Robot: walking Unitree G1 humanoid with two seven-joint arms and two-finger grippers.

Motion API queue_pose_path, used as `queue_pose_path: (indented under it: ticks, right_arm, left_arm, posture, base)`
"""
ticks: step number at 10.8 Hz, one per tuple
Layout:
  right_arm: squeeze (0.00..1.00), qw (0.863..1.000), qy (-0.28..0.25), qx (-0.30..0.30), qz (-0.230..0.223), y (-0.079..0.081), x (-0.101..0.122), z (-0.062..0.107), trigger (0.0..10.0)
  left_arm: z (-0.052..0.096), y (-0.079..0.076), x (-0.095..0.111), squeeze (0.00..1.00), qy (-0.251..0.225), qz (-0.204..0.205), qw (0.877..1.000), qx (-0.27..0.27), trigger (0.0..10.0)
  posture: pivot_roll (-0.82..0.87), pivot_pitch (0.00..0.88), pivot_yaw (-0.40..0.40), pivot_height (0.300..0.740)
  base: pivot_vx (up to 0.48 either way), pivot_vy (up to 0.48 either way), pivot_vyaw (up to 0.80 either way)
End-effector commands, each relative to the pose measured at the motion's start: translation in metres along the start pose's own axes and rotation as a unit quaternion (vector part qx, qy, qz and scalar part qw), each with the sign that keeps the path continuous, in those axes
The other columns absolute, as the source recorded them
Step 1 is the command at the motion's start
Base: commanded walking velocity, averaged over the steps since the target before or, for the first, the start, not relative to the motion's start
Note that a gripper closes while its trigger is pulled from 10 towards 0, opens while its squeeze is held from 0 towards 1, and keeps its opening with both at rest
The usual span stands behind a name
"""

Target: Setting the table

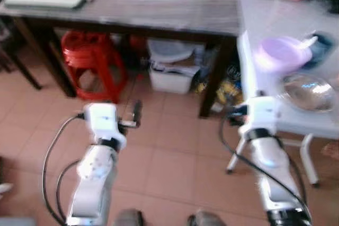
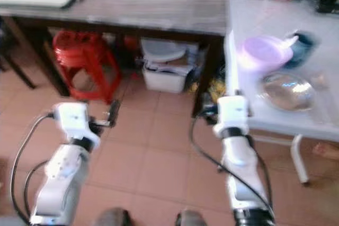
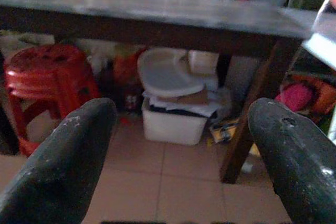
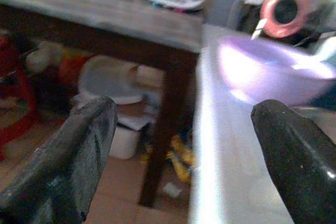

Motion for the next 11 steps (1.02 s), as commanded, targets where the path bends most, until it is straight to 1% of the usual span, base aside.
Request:
queue_pose_path:
  ticks: [1,3,6,7,8,9,10,11]
  right_arm:
    - [0.0,1.0,-0.003,0.011,-0.011,0.006,0.003,-0.001,10.0]
    - [0.0,1.0,-0.001,0.009,-0.009,0.005,0.002,0.001,10.0]
    - [0.0,1.0,-0.005,0.012,-0.005,0.005,0.006,0.003,10.0]
    - [0.0,1.0,-0.006,0.014,-0.003,0.005,0.006,0.003,10.0]
    - [0.0,1.0,-0.005,0.015,-0.002,0.005,0.006,0.003,10.0]
    - [0.0,1.0,-0.002,0.016,0.0,0.005,0.005,0.004,10.0]
    - [0.0,1.0,-0.001,0.017,0.001,0.006,0.005,0.004,10.0]
    - [0.0,1.0,-0.001,0.018,0.009,0.005,0.005,0.003,10.0]
  left_arm:
    - [0.002,0.008,0.0,0.0,0.006,-0.009,1.0,0.013,10.0]
    - [0.002,0.007,-0.003,0.0,0.009,-0.006,1.0,0.014,10.0]
    - [-0.002,0.005,0.002,0.0,-0.001,-0.008,1.0,0.018,10.0]
    - [-0.002,0.006,0.004,0.0,-0.015,-0.021,0.999,0.029,10.0]
    - [-0.002,0.006,0.005,0.0,-0.023,-0.007,0.999,0.027,10.0]
    - [0.0,0.01,0.002,0.0,-0.018,-0.01,0.999,0.041,10.0]
    - [0.0,0.013,-0.005,0.0,-0.003,0.012,0.998,0.055,10.0]
    - [-0.001,0.013,-0.002,0.0,-0.013,0.003,0.999,0.049,10.0]
  posture:
    - [-0.02,0.131,0.007,0.74]
    - [-0.02,0.127,0.008,0.74]
    - [-0.03,0.136,0.005,0.74]
    - [-0.03,0.14,0.003,0.74]
    - [-0.03,0.14,0.003,0.74]
    - [-0.03,0.142,0.001,0.74]
    - [-0.03,0.141,-0.002,0.74]
    - [-0.03,0.138,-0.005,0.74]
  base:
    - [0.0,-0.398,0.0]
    - [0.0,-0.422,0.0]
    - [0.0,-0.447,0.0]
    - [0.0,0.0,0.0]
    - [0.0,0.0,0.0]
    - [0.0,0.0,0.0]
    - [0.0,0.0,0.0]
    - [0.0,0.0,0.0]
Point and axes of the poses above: a point about 5 cm out from each wrist's last joint towards the gripper, its own z axis pointing back from the gripper into the wrist, its own x axis along the axis of the wrist's last joint, y = z × x, the point moved 3 cm from there along -z, pointing out of the wrist towards the gripper, and after that the axes turned 5 degrees about z, right-handed, at the moved point
